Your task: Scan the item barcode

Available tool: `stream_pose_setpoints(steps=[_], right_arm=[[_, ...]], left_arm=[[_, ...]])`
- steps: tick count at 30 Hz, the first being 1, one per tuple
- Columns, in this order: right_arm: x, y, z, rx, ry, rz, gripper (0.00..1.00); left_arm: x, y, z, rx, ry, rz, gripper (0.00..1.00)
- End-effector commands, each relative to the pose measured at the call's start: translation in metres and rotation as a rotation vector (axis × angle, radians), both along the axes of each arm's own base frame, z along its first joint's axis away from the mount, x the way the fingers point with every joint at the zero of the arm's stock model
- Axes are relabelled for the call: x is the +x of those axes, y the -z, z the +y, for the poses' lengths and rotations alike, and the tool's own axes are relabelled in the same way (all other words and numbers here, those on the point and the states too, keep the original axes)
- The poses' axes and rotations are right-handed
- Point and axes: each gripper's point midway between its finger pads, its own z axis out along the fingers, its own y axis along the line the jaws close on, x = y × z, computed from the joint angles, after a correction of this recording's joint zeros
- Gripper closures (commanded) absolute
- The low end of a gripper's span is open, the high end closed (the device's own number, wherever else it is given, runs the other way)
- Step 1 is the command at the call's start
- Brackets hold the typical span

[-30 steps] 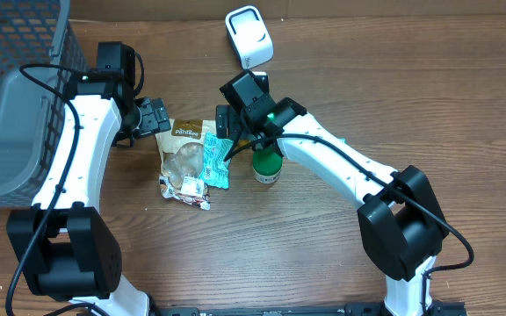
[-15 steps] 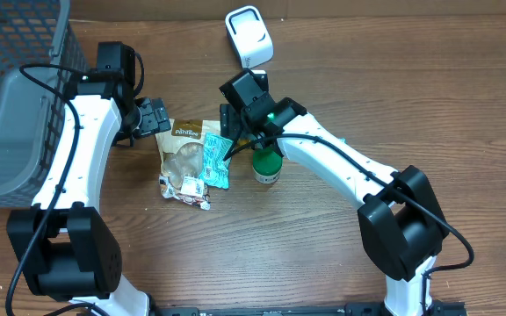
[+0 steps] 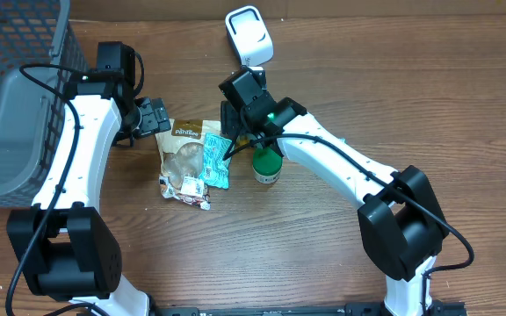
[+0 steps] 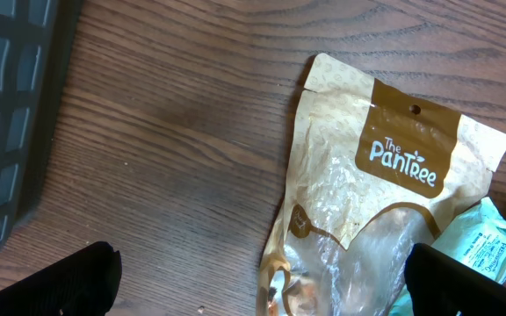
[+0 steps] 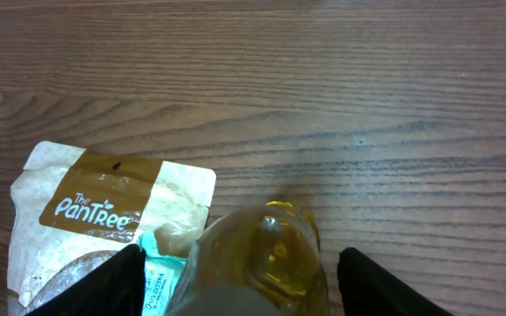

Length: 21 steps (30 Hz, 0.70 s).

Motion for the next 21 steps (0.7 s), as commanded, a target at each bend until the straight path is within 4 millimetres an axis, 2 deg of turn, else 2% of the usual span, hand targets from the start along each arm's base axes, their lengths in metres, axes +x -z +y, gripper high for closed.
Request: stream_pose_setpoints(steps=[1, 13, 15, 21], right_arm=[[0.0055, -0.0082, -0.0009, 0.003, 0.003, -0.017, 0.35], [0.0039, -0.0061, -0.0022, -0.003, 0.003, -0.009, 0.34], [0.0039, -0.0061, -0.0021, -0.003, 0.003, -0.009, 0.29], [0.0039, -0.0061, -0.0022, -0.003, 0.003, -0.009, 0.27]], left_arm=[[0.0035, -0.0117, 0.0008, 0.006, 0.0, -0.035, 0.0], [0.0034, -0.0116, 0.0007, 0.005, 0.0, -0.034, 0.0], [0.0035, -0.0117, 0.0007, 0.005, 0.0, -0.035, 0.0], [0.0035, -0.0117, 0.0007, 0.005, 0.0, -0.035, 0.0]])
